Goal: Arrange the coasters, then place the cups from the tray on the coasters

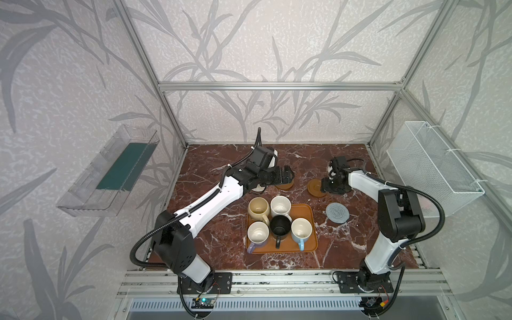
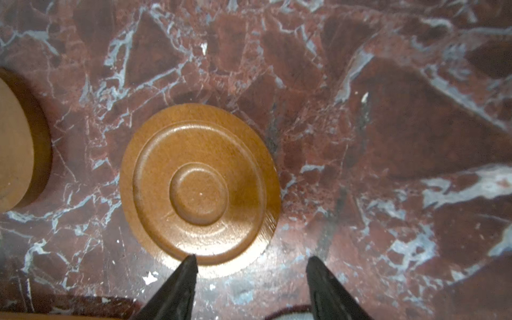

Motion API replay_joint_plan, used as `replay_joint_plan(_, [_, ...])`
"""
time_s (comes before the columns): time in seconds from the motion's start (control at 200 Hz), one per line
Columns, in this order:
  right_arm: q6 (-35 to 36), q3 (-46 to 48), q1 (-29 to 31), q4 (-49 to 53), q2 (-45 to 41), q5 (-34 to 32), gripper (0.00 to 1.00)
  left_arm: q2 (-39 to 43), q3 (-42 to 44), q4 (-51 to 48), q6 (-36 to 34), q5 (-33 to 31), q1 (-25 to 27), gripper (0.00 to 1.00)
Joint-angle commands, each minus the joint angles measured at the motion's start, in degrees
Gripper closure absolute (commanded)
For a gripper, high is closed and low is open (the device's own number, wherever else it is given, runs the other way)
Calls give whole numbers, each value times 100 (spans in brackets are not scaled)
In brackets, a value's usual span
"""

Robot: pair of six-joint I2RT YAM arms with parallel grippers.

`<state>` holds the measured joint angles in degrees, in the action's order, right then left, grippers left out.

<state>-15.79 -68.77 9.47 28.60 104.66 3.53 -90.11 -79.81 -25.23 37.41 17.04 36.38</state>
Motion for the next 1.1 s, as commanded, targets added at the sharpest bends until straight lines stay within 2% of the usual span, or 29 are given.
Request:
replay_joint_plan(0.0, [141, -225, -16, 113, 212, 43, 39, -136, -224, 130, -67, -129, 23, 1])
replay_joint_plan(0.1, [234, -385, -16, 173, 393, 1, 45, -205, -314, 146, -67, -210, 20, 1])
replay_joint_plan(0.23, [347, -708, -16, 439, 686, -194, 47, -346, -417, 175, -24, -377, 21, 1])
replay_joint_plan(0.545, [380, -888, -14, 585, 957, -173, 50, -725, -600, 211, -75, -251, 28, 1])
replay_joint_plan(1.095, [327, -1845, 175, 978, 1731, -170, 62, -756, -421, 259, -47, -466, 11, 1])
